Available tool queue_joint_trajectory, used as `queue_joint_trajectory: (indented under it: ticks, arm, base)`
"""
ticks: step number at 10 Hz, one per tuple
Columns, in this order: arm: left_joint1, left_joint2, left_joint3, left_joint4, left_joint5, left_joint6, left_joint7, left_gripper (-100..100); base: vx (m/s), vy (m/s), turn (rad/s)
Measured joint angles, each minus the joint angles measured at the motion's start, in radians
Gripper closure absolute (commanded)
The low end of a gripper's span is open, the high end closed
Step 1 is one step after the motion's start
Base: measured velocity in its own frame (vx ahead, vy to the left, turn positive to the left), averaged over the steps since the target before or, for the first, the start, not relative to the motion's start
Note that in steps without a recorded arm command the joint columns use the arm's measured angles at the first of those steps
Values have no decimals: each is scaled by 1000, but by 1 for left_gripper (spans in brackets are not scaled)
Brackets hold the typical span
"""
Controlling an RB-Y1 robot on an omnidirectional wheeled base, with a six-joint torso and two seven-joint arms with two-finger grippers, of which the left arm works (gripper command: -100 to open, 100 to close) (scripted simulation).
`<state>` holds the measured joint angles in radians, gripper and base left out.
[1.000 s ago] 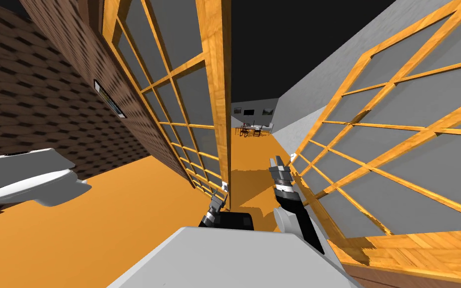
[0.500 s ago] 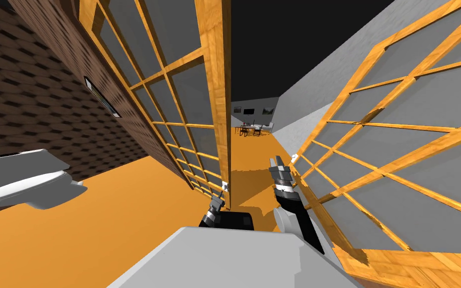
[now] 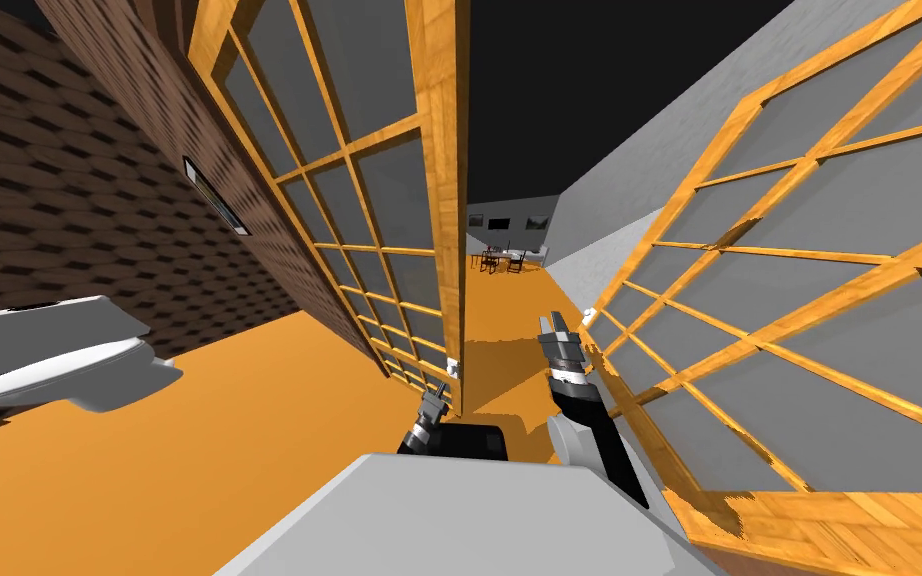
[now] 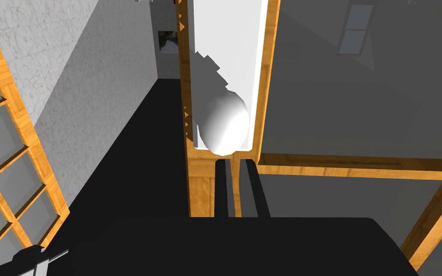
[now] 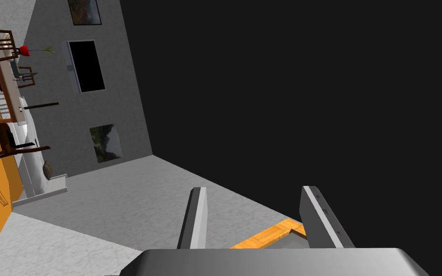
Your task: Push the door open
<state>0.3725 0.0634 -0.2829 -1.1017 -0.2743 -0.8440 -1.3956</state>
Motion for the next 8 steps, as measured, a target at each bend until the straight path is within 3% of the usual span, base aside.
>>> queue_joint_trajectory:
  ticks: [3, 8]
  arm:
    - [26, 1, 1, -14, 3, -8, -16, -100]
    - [9, 4, 9, -1, 5, -6, -16, -100]
  base:
    - [-165, 5, 39]
    - [139, -50, -15]
